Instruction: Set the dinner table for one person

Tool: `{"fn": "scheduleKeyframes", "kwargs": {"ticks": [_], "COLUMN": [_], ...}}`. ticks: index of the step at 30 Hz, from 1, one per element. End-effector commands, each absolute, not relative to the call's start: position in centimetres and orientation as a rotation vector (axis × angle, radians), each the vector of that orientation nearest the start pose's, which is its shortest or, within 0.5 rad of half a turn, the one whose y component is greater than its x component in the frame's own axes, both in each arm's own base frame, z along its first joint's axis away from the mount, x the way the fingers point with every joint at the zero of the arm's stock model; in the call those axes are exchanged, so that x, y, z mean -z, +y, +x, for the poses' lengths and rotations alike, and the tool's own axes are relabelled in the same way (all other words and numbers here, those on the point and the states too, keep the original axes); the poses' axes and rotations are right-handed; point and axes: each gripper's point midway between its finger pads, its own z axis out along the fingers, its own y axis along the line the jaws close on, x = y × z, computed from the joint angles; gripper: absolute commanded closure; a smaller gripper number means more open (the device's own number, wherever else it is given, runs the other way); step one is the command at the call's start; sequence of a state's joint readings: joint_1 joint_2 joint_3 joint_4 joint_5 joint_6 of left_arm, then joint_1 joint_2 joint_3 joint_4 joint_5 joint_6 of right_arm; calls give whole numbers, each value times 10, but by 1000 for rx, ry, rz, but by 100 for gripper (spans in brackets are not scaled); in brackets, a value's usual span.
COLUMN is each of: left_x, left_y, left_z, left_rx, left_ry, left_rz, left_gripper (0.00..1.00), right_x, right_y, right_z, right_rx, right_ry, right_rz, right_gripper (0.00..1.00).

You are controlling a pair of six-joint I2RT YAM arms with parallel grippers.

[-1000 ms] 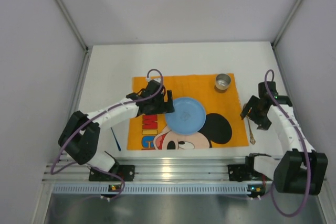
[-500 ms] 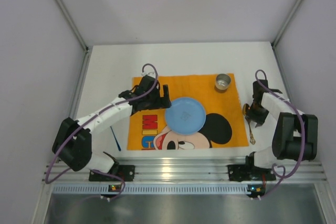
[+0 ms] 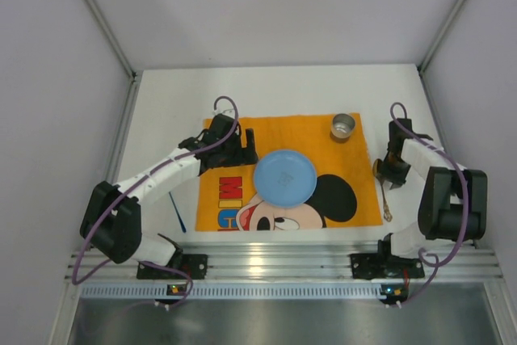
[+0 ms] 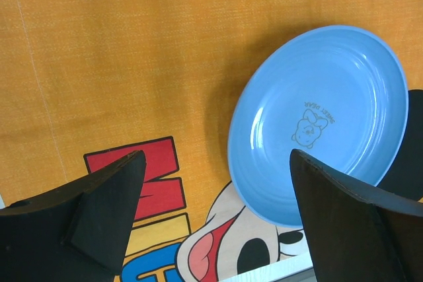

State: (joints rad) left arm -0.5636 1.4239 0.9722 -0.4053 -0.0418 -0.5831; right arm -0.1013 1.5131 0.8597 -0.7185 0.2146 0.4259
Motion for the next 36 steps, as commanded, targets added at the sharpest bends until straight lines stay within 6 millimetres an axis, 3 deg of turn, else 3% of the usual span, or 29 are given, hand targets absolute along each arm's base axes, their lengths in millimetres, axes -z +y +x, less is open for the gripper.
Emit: {"fn": "scheduleKeyframes", "kwargs": {"ticks": [1,4,7,12,26,31,35,36], "left_x": [-116,-112,-112,-113,-110,-109,-110,-110], "left_y": [-208,-210,-212,-212,-205,-202,-201,-201], "left_z": [303,304,304,303,296,296,296,296], "left_rx": [470,473,487,487,483,476,473,473], "left_ry": [2462,2471,2472,2473,2468,2460,2455,2455], "left_rz": [-25,-33,-39,-45,-105,-131,-145,-146], "left_gripper": [5,5,5,6,6,6,6,6], "right_x": [-45,-49,-36,-38,-15,-4,1,2], "right_y": [-43,-42,-43,-38,-30,-33,-39,-40], "right_z": [266,264,257,264,262,263,266,267], "right_rx": [170,169,193,163,153,184,236,242], "right_ry": [2684,2668,2719,2712,2833,2877,2893,2897], "right_rz": [738,730,715,695,654,653,635,629], "right_gripper": [67,66,66,67,69,78,100,100]}}
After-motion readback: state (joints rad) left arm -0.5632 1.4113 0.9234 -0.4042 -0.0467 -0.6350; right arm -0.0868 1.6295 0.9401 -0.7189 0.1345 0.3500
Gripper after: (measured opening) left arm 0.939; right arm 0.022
